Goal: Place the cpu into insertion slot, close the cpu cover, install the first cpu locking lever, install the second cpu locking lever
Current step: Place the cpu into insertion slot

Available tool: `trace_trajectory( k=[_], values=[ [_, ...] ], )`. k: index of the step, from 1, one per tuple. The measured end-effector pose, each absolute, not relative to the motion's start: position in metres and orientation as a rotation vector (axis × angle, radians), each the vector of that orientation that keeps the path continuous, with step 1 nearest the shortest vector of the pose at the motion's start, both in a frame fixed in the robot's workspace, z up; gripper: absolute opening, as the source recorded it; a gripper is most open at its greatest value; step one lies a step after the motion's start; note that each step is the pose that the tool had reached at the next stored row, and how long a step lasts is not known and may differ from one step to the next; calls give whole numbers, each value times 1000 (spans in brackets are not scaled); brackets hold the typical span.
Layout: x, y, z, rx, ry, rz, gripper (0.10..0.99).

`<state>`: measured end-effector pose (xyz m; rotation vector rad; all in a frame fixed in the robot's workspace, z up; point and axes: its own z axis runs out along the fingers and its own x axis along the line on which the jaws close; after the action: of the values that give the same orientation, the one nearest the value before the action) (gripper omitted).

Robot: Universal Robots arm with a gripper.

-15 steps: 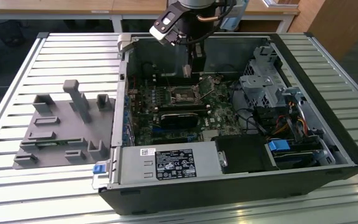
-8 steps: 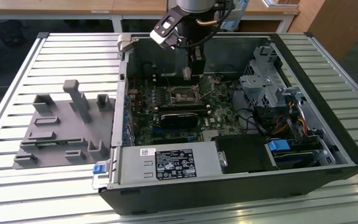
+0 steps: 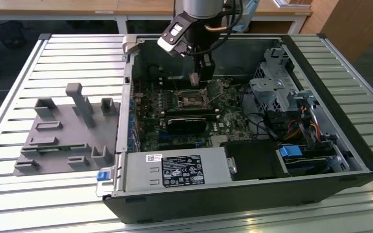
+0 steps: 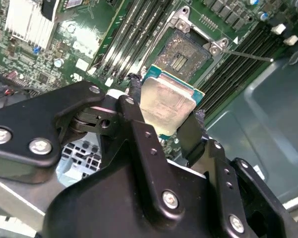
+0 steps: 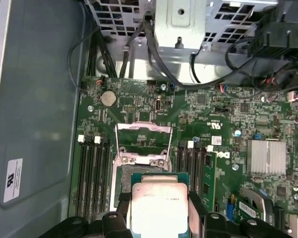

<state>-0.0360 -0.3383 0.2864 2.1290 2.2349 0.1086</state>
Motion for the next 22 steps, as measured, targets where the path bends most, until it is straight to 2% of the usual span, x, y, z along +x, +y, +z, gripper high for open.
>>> trace_trajectory(
  k=[22],
  values=[
    [-41,-330,248,2155,2205,103,537]
  ],
)
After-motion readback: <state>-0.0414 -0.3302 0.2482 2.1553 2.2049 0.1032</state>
